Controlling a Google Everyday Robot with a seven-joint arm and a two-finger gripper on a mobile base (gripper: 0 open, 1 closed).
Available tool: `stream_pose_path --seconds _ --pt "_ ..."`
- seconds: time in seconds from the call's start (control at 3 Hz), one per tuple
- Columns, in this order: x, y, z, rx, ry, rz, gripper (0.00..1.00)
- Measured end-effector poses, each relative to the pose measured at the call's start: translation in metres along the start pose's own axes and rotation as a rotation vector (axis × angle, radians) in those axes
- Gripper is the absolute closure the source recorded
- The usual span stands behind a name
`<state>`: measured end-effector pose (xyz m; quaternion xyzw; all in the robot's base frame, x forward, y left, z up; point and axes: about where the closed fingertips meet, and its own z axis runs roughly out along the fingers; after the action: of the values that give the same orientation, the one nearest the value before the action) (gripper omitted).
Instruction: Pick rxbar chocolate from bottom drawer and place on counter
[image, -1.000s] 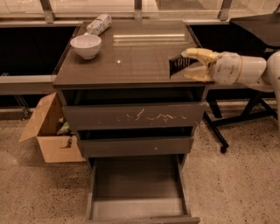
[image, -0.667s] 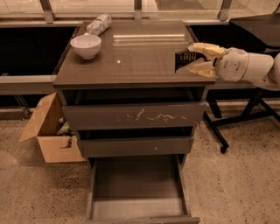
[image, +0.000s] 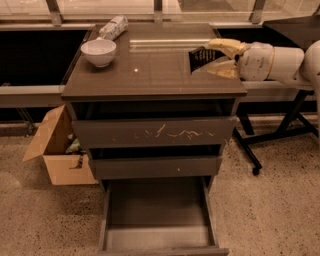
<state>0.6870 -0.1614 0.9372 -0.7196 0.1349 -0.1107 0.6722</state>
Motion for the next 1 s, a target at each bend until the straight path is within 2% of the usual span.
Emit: stream_pose_path --seconds 0.33,0.67,1.0 --pt "0.009 -0.027 0.033 -0.085 0.090 0.004 1.00" --pt "0.021 -0.034 0.052 -0.131 0.167 0.075 1.00" --pt "0.033 -0.032 0.072 -0.105 0.191 0.241 1.00"
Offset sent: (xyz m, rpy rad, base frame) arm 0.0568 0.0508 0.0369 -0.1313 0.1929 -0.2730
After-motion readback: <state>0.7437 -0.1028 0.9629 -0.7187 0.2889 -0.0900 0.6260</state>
